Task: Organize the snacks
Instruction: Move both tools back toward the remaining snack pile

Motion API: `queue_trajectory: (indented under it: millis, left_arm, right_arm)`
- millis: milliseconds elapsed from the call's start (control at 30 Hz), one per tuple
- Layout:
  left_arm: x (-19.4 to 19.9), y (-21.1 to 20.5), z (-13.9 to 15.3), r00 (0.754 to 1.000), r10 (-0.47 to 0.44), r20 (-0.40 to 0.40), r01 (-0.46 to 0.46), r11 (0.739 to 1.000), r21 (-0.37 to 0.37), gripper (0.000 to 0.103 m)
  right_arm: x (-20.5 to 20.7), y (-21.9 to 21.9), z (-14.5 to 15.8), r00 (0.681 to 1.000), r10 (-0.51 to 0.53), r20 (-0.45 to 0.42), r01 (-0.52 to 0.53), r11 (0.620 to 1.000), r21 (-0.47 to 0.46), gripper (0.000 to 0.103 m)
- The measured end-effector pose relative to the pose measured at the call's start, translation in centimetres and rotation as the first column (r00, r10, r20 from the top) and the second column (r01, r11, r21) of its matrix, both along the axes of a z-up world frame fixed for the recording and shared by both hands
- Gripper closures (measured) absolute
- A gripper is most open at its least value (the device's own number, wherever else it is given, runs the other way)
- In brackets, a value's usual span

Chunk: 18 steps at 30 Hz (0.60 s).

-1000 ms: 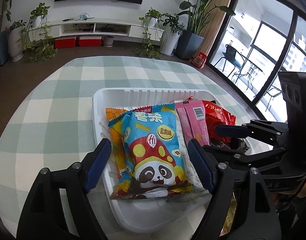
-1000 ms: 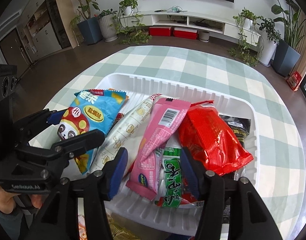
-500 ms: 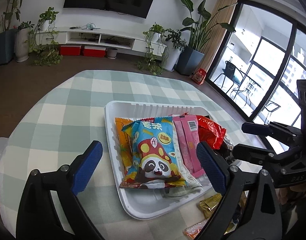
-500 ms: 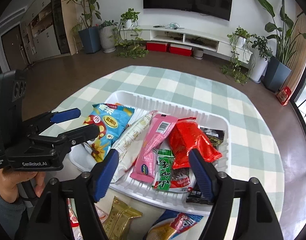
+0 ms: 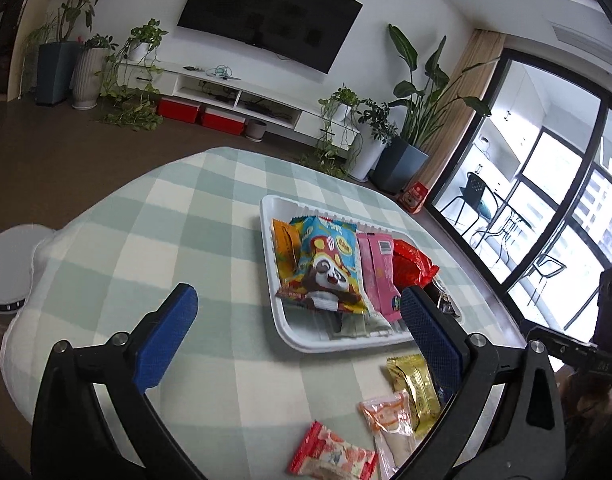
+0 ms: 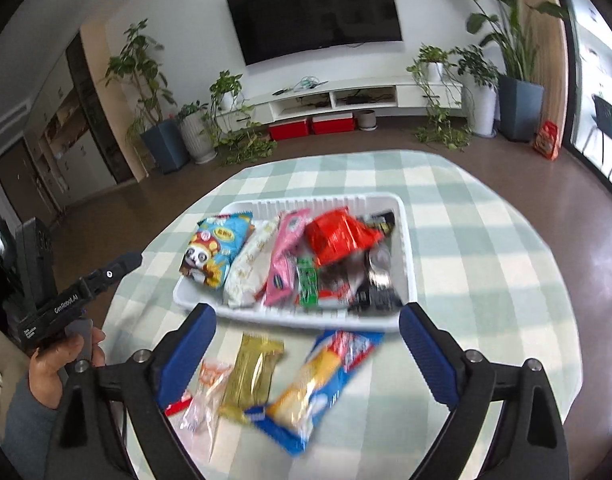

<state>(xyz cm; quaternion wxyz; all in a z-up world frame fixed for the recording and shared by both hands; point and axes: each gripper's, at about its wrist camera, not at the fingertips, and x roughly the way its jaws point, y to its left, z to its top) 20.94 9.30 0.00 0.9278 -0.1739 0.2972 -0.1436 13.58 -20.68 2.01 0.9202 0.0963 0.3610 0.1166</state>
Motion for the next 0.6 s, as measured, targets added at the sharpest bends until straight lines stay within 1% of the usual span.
queue_trajectory:
  millis: [67,167,300,467,567,600]
  left_arm:
    - [-2.1,-0.2,-0.5,0.999,0.015,-0.031,-0.016,1.0,-0.007,0.0]
    - [-5.3,-1.3,-1.2,0.998,0.014,-0.065,-0.013,1.0,0.017,0.0]
    - [-9.1,-3.4,-2.5,0.992,0.008,-0.125,-0.003,0.999,0.045,0.0]
    - [-10.9,-5.4,-3.5,0.985,0.021,-0.171,-0.008,0.997,0.081,0.0]
    - [-11.1,-5.9,-3.5,0.98,0.045,-0.194,-0.026,0.995,0.098,0.0]
    - [-10.5,-5.9,-3.5,0.976,0.063,-0.208,-0.042,0.994,0.104,0.0]
  right_arm:
    - [-1.8,-1.0,-1.5,1.0,-0.022,-0.02,0.023,0.998,0.053,0.007]
    - [-4.0,-2.0,-3.2,0.998,-0.033,-0.049,0.039,0.992,0.124,0.007]
    - [-5.9,-2.4,-4.7,0.997,-0.06,-0.051,0.067,0.985,0.16,0.007]
    - [-7.0,-2.0,-6.2,0.996,-0.047,-0.073,0.059,0.982,0.181,0.007]
    - [-8.0,-1.7,-6.6,0.997,-0.046,-0.064,0.056,0.985,0.164,0.007]
    - [-8.2,-1.7,-6.8,0.997,-0.047,-0.063,0.057,0.986,0.155,0.007]
